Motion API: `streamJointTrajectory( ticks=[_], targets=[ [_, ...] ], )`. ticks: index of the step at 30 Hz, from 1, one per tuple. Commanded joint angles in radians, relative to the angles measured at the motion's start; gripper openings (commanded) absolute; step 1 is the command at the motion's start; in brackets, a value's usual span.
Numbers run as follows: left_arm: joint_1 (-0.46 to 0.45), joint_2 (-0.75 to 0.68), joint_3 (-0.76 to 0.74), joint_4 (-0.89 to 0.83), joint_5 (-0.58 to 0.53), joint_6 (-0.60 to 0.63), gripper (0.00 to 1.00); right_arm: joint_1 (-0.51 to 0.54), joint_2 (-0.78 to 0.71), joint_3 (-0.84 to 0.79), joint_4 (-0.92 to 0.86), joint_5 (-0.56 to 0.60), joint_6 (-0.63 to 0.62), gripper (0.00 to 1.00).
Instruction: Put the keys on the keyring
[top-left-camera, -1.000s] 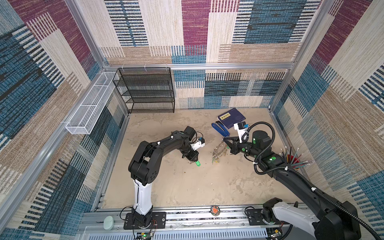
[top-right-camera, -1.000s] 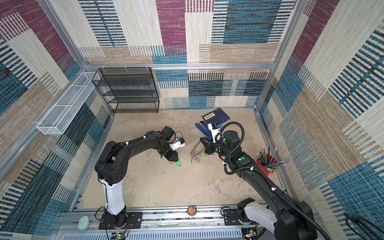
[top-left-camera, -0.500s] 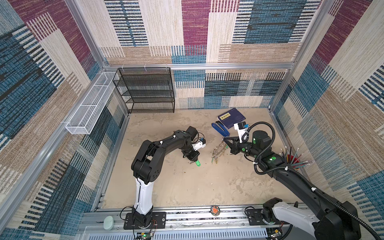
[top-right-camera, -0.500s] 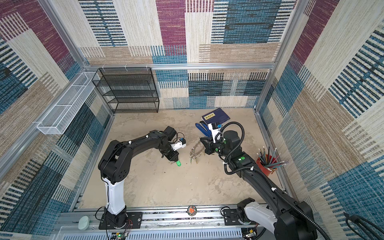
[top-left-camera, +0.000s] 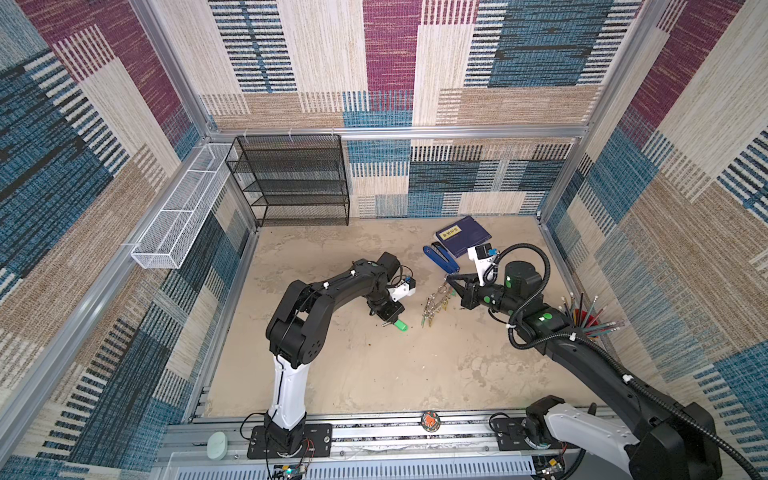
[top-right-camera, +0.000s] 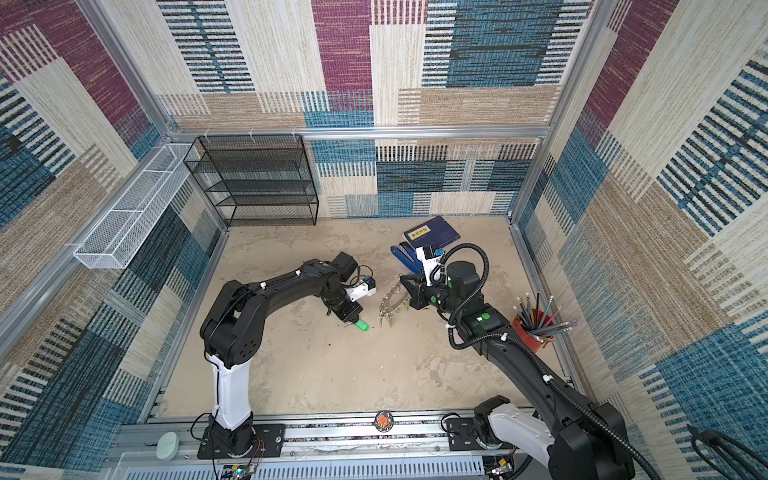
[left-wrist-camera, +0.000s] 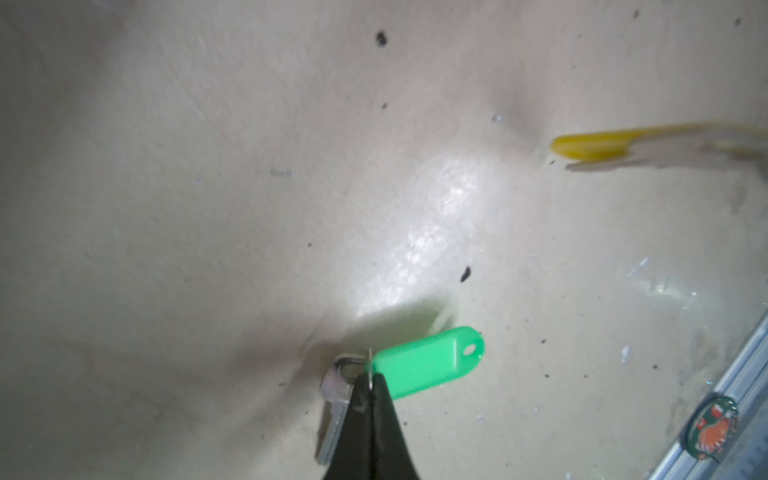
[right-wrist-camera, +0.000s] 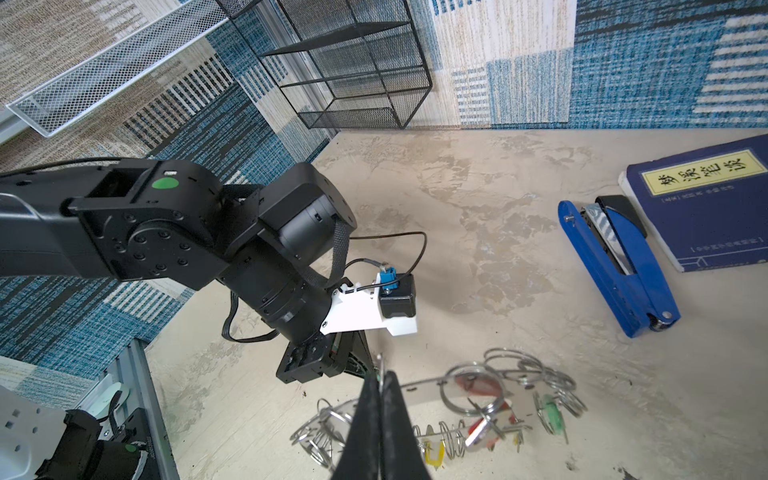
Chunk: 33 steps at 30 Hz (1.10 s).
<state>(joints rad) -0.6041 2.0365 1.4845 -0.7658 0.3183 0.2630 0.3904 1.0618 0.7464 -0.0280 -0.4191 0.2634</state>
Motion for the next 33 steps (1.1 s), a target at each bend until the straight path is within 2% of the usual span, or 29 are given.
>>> streamJointTrajectory(
  ticks=[1, 5, 10, 15, 24, 29, 33],
  targets=[
    [-0.025, 0.028, 0.039, -0.022, -0.008, -0.051, 0.0, -0.001, -0.008, 0.002, 0.033, -0.014, 0.002, 0.0],
    [-0.039, 0.052, 0.072, -0.019, -0.007, -0.115, 0.0, -0.002, -0.015, 0.002, 0.027, -0.012, 0.002, 0.0],
    [-0.039, -0.028, -0.02, 0.067, -0.003, -0.159, 0.0, -0.004, -0.013, 0.009, 0.016, 0.0, -0.005, 0.0],
    [-0.036, -0.214, -0.136, 0.101, 0.057, -0.143, 0.0, -0.002, 0.004, 0.014, 0.024, 0.006, -0.03, 0.0],
    [-0.031, -0.578, -0.283, 0.111, 0.12, -0.149, 0.0, 0.011, 0.004, 0.019, 0.09, -0.096, -0.063, 0.0],
    [-0.03, -0.746, -0.319, 0.161, 0.197, -0.189, 0.0, 0.074, 0.003, 0.039, 0.114, -0.123, -0.116, 0.0],
    [-0.031, -0.804, -0.306, 0.168, 0.247, -0.227, 0.0, 0.136, 0.007, 0.06, 0.118, -0.14, -0.16, 0.0]
  ],
)
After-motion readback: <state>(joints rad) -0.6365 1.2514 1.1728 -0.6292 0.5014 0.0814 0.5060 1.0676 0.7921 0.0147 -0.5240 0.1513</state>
